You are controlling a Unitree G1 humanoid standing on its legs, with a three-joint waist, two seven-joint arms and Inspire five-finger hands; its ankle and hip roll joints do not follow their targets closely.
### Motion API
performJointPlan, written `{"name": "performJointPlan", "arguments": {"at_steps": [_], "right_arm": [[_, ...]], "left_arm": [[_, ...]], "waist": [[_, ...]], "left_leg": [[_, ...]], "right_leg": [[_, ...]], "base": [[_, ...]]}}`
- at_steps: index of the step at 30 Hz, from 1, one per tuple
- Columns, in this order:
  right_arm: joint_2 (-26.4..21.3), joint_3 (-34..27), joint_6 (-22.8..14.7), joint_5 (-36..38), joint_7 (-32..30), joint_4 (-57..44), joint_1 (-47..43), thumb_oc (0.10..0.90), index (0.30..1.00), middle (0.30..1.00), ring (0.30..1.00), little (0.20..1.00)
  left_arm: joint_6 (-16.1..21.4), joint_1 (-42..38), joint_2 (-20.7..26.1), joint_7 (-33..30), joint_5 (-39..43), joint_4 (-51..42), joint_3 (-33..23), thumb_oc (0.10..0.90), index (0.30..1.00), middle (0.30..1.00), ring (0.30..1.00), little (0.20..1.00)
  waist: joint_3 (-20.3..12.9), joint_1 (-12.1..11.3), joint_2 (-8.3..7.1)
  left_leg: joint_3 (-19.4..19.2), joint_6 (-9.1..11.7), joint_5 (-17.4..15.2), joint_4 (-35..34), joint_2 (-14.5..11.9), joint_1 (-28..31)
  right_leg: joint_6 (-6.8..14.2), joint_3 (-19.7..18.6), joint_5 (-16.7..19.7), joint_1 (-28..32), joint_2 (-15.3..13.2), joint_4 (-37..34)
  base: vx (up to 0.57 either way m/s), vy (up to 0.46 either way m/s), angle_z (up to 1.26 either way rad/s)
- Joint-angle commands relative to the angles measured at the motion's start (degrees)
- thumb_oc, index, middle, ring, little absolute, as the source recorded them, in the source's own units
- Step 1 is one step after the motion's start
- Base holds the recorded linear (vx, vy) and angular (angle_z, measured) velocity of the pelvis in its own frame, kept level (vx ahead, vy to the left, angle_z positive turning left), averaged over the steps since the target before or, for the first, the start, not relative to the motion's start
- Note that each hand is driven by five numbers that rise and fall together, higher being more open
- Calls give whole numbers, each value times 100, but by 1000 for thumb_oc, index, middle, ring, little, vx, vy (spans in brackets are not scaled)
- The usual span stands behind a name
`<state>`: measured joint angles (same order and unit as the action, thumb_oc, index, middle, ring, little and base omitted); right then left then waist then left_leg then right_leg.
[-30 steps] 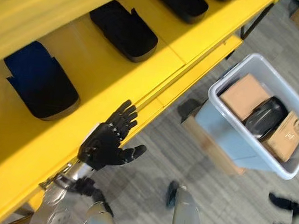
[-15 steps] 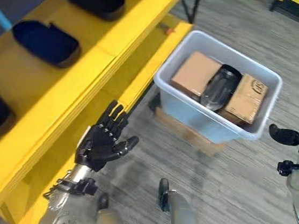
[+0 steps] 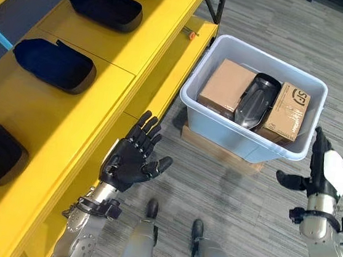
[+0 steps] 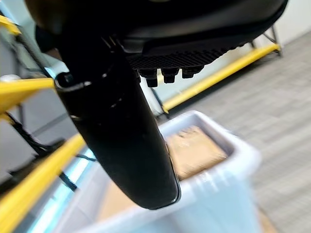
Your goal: Move parts from the plastic box to the shelf.
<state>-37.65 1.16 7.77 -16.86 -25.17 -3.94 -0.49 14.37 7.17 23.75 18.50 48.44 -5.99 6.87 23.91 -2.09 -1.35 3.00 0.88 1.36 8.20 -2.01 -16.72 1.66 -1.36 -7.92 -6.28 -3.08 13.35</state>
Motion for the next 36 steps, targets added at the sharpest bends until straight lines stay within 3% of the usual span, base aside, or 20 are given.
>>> {"name": "performJointPlan", "arguments": {"at_steps": [1,3,5,7,8,9,11,15,17,20,24,25,27,30,32,33,34,35,36], "right_arm": [[-376,-273,-328,-290,-299,-315,-57,900,1000,1000,1000,1000],[-201,-182,-383,-676,-382,-320,-48,900,1000,1000,1000,1000],[-122,-44,-354,-640,-324,-243,-201,900,1000,1000,1000,1000],[-153,40,-399,-833,-392,-118,-429,900,1000,1000,1000,1000],[-160,53,-389,-865,-378,-100,-471,900,1000,1000,1000,1000],[-288,102,-423,-930,-399,26,-703,900,1000,1000,1000,1000],[-270,222,-429,-1140,-286,145,-979,900,1000,1000,1000,1000],[-538,255,-474,-1225,44,47,-1081,900,1000,1000,1000,1000],[-830,238,-485,-1324,434,-162,-1208,900,1000,1000,1000,1000],[-1150,202,-564,-1502,648,-469,-1265,900,1000,1000,1000,1000],[-1634,297,-684,-1455,1174,-611,-1691,900,1000,1000,1000,1000],[-1772,336,-702,-1414,1341,-617,-1792,900,1000,1000,1000,1000],[-1881,182,-549,-1467,1482,-668,-1622,900,1000,1000,1000,1000],[-1924,37,-516,-1581,1592,-608,-1376,900,1000,1000,1000,1000],[-1874,5,-529,-1728,1533,-551,-1206,900,1000,1000,1000,1000],[-1868,-19,-520,-1738,1526,-557,-1181,900,1000,1000,1000,1000],[-1760,-34,-526,-1803,1334,-508,-1048,900,1000,1000,1000,1000],[-1691,-36,-609,-2027,1152,-483,-1002,900,1000,1000,1000,1000],[-1621,21,-720,-2262,945,-382,-1048,900,1000,1000,1000,1000]], "left_arm": [[405,88,288,287,-124,-735,-205,900,1000,1000,1000,1000],[377,112,311,267,-293,-728,-270,900,1000,1000,1000,1000],[472,107,354,218,-276,-711,-240,900,1000,1000,1000,1000],[450,-36,516,157,-203,-706,-301,900,1000,1000,1000,1000],[446,-71,540,167,-182,-692,-311,900,1000,1000,1000,1000],[351,-317,682,186,-114,-662,-332,900,1000,1000,1000,1000],[318,-425,770,30,-182,-718,-240,900,1000,1000,1000,1000],[369,-329,807,-88,-131,-809,-268,900,1000,1000,1000,1000],[421,-250,796,-217,70,-887,-348,900,1000,1000,1000,1000],[471,-125,754,-208,195,-1005,-486,900,1000,1000,1000,1000],[808,207,708,-180,295,-989,-587,900,1000,1000,1000,1000],[872,287,657,-144,285,-903,-602,900,1000,1000,1000,1000],[796,174,557,243,322,-647,-506,900,1000,1000,1000,1000],[518,-93,473,421,511,-414,-370,900,1000,1000,1000,1000],[298,-307,384,390,415,-377,-271,900,1000,1000,1000,1000],[279,-325,380,376,400,-388,-261,900,1000,1000,1000,1000],[182,-372,330,269,311,-475,-210,900,1000,1000,1000,1000],[148,-389,316,238,297,-523,-188,900,1000,1000,1000,1000],[169,-413,322,236,296,-546,-157,900,1000,1000,1000,1000]], "waist": [[-569,-35,-355],[-547,-45,-363],[-529,-69,-324],[-481,-69,-355],[-472,-59,-361],[-423,51,-434],[-398,78,-475],[-509,37,-499],[-476,16,-488],[-361,22,-416],[-319,-6,-352],[-345,-2,-344],[-351,167,-287],[-408,292,-179],[-366,250,-132],[-344,248,-126],[-349,233,-137],[-325,197,-147],[-271,133,-157]], "left_leg": [[-542,-165,-137,87,61,-102],[-552,-314,-231,119,62,-8],[-567,-277,-271,50,9,185],[-595,-154,-306,-89,-119,353],[-599,-138,-314,-122,-143,381],[-644,-65,-415,-320,-279,482],[-708,-2,-515,-427,-567,633],[-774,184,-473,-505,-868,706],[-832,336,-353,-404,-1135,700],[-725,478,-107,-384,-1486,652],[-736,624,329,-708,-2006,858],[-838,655,464,-740,-2146,896],[-1476,698,544,-424,-2307,803],[-1742,646,124,44,-1906,668],[-1641,470,-288,687,-1204,415],[-1700,389,-241,756,-1175,333],[-1822,174,-741,860,-659,331],[-1882,82,-811,833,-436,289],[-1936,-73,-665,646,-174,216]], "right_leg": [[35,727,-320,209,168,1430],[228,734,68,-337,97,2414],[252,840,193,-556,-242,1900],[296,838,439,-380,-568,491],[322,831,570,-334,-606,216],[635,565,1475,-376,-916,-983],[848,498,1923,-521,-1153,-1339],[870,782,1667,-351,-1079,-1447],[787,995,1306,-380,-990,-1056],[542,1104,783,-541,-817,-423],[192,1157,208,-798,-572,478],[81,1150,52,-809,-503,686],[-44,1461,-98,-703,-520,766],[-37,1645,-214,-575,-567,682],[-5,1653,-77,-399,-556,393],[-37,1732,31,-414,-571,339],[83,1699,80,-239,-533,83],[122,1733,150,-176,-493,-45],[108,1774,281,-202,-409,-126]], "base": [[107,52,-26],[127,11,-37],[125,-149,-56],[63,-301,-48],[28,-519,-34],[40,-503,-21],[82,-661,5],[69,-441,16],[19,-362,2],[-22,-291,-26],[43,-278,-40],[112,-297,-27],[89,-293,-2],[71,-142,99],[38,-84,82],[75,-68,42],[47,-23,46],[35,-1,51],[-57,45,45]]}}
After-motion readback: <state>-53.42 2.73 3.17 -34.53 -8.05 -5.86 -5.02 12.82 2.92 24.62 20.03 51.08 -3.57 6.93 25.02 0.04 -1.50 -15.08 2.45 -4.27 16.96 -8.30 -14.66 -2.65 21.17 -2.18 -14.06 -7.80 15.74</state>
